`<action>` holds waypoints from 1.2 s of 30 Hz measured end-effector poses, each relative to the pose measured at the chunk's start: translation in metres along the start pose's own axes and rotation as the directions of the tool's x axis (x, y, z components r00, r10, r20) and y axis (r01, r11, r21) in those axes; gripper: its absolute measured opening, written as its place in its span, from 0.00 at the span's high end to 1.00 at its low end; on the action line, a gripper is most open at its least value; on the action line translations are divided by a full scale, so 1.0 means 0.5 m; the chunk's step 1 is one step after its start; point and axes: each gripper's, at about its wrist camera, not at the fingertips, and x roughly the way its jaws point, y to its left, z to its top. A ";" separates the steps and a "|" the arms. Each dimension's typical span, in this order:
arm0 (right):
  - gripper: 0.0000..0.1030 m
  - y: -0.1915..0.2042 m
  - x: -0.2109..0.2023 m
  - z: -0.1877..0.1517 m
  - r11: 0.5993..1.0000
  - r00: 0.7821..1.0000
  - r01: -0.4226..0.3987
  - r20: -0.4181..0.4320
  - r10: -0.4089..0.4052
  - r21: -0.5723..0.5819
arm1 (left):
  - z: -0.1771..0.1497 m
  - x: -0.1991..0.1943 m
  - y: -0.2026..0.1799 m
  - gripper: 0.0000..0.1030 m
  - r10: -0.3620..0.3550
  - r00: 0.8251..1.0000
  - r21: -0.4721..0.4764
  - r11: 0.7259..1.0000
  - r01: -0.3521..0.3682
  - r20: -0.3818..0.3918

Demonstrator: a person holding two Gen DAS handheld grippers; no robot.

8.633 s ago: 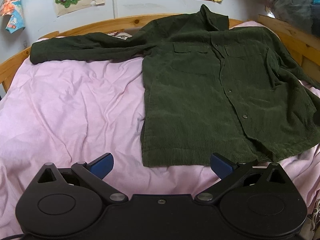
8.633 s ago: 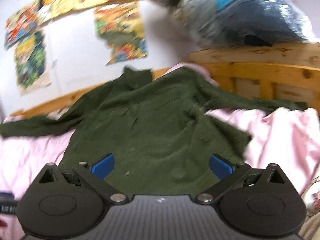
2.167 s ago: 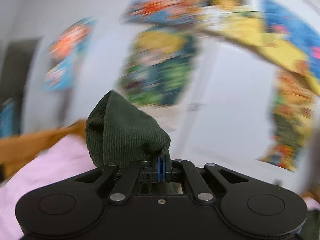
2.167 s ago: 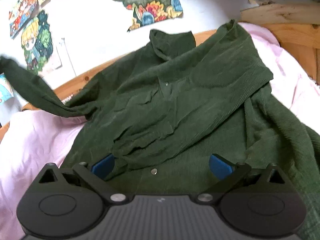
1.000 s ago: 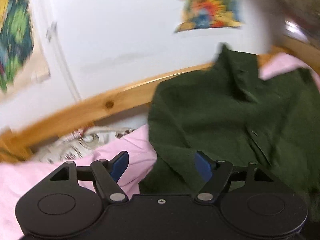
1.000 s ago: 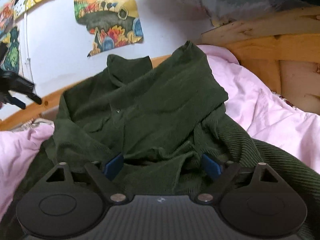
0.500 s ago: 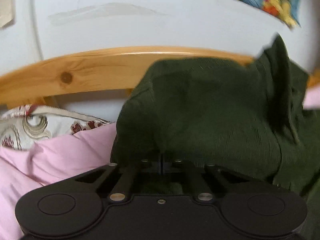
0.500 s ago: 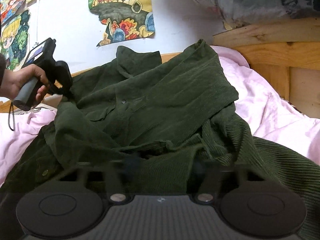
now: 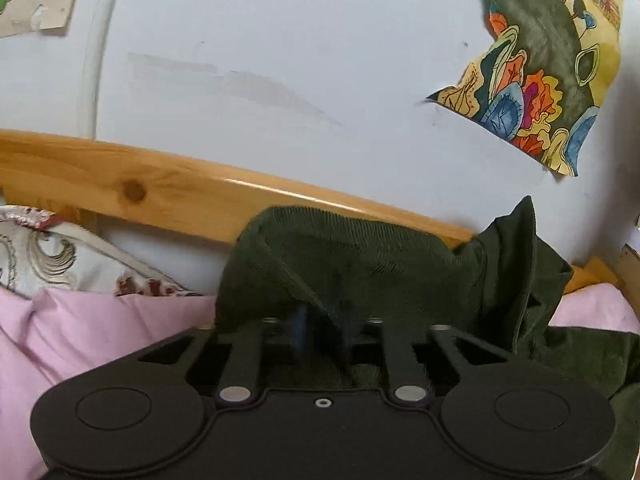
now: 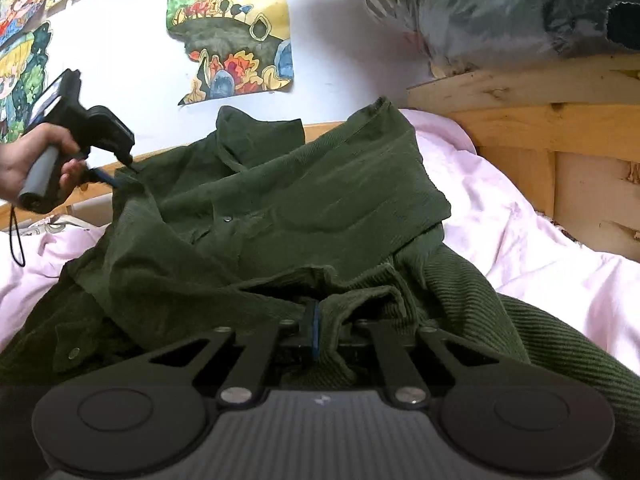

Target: Fold large clothes

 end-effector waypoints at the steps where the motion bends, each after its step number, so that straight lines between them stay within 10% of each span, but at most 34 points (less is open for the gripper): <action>1: 0.93 -0.002 -0.002 0.001 1.000 1.000 -0.004 0.004 0.004 0.006 | -0.003 -0.009 0.004 0.48 -0.003 1.000 0.002 1.000 0.003 0.004; 7: 0.67 -0.015 -0.014 0.007 0.999 0.999 -0.008 0.044 0.006 0.047 | -0.060 -0.101 0.028 0.19 -0.005 1.000 0.115 0.993 0.002 0.023; 18: 0.32 0.013 -0.047 0.013 0.999 0.987 0.007 0.158 -0.001 -0.037 | -0.237 -0.100 0.045 0.17 0.111 0.985 0.349 0.935 -0.058 -0.134; 25: 0.13 0.016 -0.016 0.002 0.999 1.000 -0.003 0.016 0.004 -0.049 | -0.274 -0.064 0.019 0.15 0.284 0.941 0.391 0.899 -0.196 -0.183; 31: 0.02 0.002 -0.029 0.009 1.000 0.999 -0.009 0.044 0.010 -0.021 | -0.257 -0.167 -0.014 0.04 0.049 0.999 0.367 0.929 -0.040 -0.013; 36: 0.01 -0.004 -0.030 0.010 1.000 0.999 -0.020 0.036 0.021 -0.012 | -0.281 -0.126 -0.071 0.06 0.095 0.992 0.426 0.903 -0.051 -0.082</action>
